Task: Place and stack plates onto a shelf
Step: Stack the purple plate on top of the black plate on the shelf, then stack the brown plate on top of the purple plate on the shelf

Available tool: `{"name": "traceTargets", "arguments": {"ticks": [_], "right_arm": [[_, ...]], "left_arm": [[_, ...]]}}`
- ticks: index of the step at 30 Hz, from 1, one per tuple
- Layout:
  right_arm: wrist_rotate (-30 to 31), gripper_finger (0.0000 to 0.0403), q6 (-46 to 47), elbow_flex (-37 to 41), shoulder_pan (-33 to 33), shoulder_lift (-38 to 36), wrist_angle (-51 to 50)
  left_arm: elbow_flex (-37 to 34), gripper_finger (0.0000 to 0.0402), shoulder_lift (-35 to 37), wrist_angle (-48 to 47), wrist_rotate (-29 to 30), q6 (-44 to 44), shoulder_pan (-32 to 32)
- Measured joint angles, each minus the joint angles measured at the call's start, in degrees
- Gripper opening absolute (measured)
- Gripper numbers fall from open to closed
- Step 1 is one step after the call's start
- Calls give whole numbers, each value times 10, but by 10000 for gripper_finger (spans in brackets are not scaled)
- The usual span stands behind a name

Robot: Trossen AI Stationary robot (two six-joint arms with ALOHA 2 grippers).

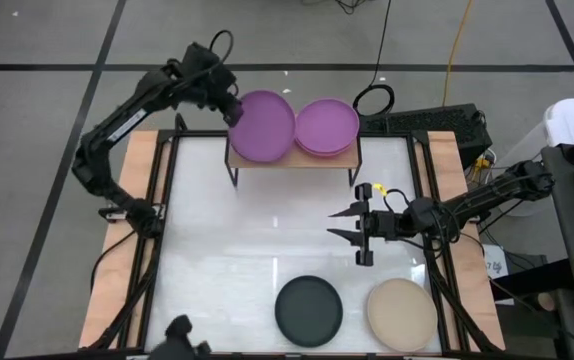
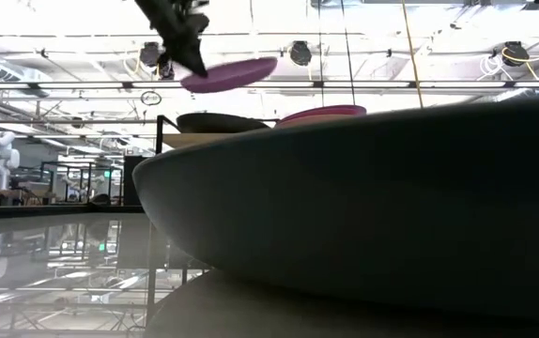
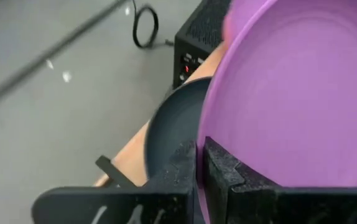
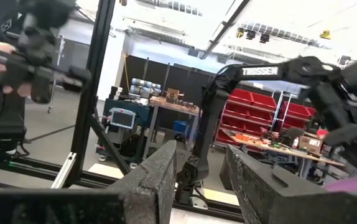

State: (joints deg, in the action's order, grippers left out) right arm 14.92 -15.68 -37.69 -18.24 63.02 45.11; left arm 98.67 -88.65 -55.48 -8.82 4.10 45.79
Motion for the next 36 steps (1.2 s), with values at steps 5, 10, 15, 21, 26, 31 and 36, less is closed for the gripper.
{"name": "traceTargets", "arguments": {"ticks": [5, 10, 15, 21, 26, 31, 36], "right_arm": [[0, 123, 0, 0, 0, 0, -8], [0, 123, 0, 0, 0, 0, -11], [0, 123, 0, 0, 0, 0, -12], [0, 123, 0, 0, 0, 0, -12], [0, 123, 0, 0, 0, 0, -12], [0, 123, 0, 0, 0, 0, -12], [21, 123, 22, -31, 0, -19, -91]], "left_arm": [[0, 13, -42, 1, -34, -44, 33], [0, 44, -61, 2, -32, -46, 37], [0, 52, -64, 9, -27, -43, 37], [0, 59, -51, 13, -27, -19, 37], [0, 97, -22, 25, -30, 3, 37], [14, 120, 42, 29, -99, 11, 33], [5, 122, 145, 31, -186, 41, -1]]}}
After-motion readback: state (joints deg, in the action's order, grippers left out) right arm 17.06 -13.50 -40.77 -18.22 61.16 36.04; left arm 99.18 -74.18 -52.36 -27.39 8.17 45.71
